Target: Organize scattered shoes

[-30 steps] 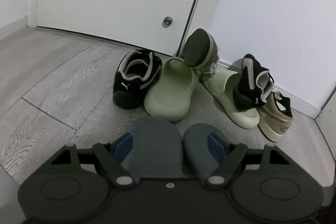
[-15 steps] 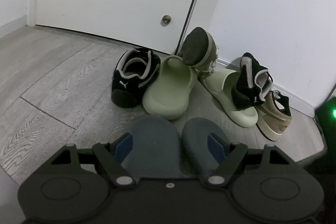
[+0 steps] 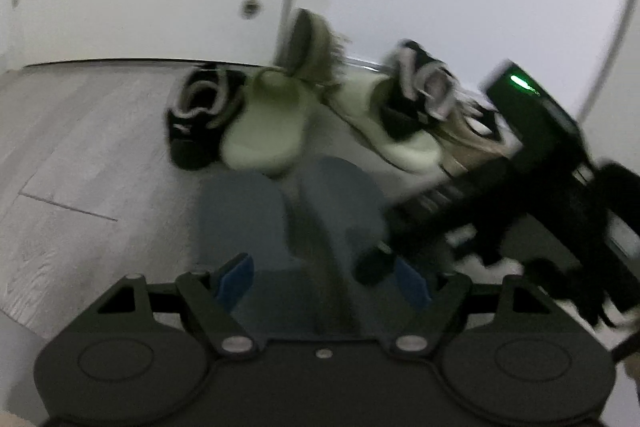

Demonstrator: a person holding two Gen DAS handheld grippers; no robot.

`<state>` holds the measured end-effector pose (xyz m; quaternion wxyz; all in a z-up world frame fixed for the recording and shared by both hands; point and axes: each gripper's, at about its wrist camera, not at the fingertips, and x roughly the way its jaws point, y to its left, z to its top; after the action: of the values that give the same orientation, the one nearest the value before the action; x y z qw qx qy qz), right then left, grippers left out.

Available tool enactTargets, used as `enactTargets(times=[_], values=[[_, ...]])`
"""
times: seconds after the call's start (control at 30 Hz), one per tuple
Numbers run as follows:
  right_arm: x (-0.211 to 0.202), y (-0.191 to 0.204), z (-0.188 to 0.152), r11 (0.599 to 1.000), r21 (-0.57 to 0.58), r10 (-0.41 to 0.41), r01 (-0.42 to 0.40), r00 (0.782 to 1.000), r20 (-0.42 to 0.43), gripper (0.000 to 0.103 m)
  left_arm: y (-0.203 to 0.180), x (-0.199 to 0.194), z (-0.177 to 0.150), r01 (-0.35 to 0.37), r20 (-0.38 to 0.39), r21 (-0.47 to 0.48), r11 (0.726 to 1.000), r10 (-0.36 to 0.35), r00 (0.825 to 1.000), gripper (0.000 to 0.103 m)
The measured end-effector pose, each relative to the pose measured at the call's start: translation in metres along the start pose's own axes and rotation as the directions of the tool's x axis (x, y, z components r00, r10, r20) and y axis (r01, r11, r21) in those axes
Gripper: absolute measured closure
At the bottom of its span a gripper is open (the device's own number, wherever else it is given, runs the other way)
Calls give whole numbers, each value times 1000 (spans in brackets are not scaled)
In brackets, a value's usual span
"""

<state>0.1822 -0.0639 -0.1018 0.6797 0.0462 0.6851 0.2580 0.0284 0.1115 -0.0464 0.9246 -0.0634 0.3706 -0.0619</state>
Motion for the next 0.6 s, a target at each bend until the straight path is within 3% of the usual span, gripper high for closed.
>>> enactTargets(times=[0.17,0.27,0.37,0.6], values=[[-2,-3,-1,1000,5,8,-8,1000,10,0,-32,9,-15,2,-46,71,997,1,999,24],[-2,-1,-1,1000,0,-4,4,1000,14,0,-36,28,-12,-49,-46,16,999,49,998,22],[-4,0,-3,1000,-4,-14,14,1000,22,0,-33,40,-11,-48,-45,-55,997,45,998,16],[-4,-7,-2,1000,1,20,-20,1000,24,0,-33,41,-13,-36,-29,-53,998,35,999,12]])
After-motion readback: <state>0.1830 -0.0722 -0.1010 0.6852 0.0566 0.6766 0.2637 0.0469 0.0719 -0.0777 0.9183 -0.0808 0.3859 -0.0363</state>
